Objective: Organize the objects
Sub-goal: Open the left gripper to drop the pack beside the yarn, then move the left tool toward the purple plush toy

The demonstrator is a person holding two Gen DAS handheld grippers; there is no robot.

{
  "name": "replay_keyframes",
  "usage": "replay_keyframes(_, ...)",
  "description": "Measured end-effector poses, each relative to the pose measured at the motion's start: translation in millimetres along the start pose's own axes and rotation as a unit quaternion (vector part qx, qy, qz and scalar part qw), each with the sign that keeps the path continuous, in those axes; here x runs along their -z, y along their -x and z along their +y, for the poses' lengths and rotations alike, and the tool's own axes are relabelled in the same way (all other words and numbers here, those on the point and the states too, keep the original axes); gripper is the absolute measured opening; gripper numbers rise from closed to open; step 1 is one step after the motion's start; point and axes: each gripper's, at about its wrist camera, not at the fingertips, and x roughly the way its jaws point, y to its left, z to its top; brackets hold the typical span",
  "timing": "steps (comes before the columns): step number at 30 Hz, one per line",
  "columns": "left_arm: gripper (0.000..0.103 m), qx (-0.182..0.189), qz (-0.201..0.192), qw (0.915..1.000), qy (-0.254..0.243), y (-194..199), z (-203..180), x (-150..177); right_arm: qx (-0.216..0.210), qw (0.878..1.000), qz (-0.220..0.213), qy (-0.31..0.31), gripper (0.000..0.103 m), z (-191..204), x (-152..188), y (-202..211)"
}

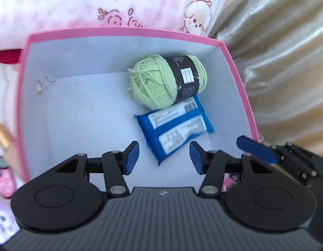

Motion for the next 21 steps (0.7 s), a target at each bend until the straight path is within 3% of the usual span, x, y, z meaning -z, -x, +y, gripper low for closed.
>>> replay_keyframes(6, 0.06, -0.023, -0.018, 0.9988, -0.04, 62.2, -5.9, 27.2, -0.039, 0.998, -0.038, -0.028, 0.046, 6.0, 1.8, 55.7)
replay_keyframes(14, 0.066, -0.06, -0.02, 0.995, -0.077, 132.4, -7.4, 54.9, -0.083, 0.995, -0.036, -0.031, 0.048, 36.7, 20.9, 95.1)
replay_keyframes(21, 0.067, -0.038, -0.047, 0.9961, -0.063, 190.9, 7.9, 82.8, -0.11, 0.993, -0.047, -0.002, 0.052, 76.1, 32.9, 130.8)
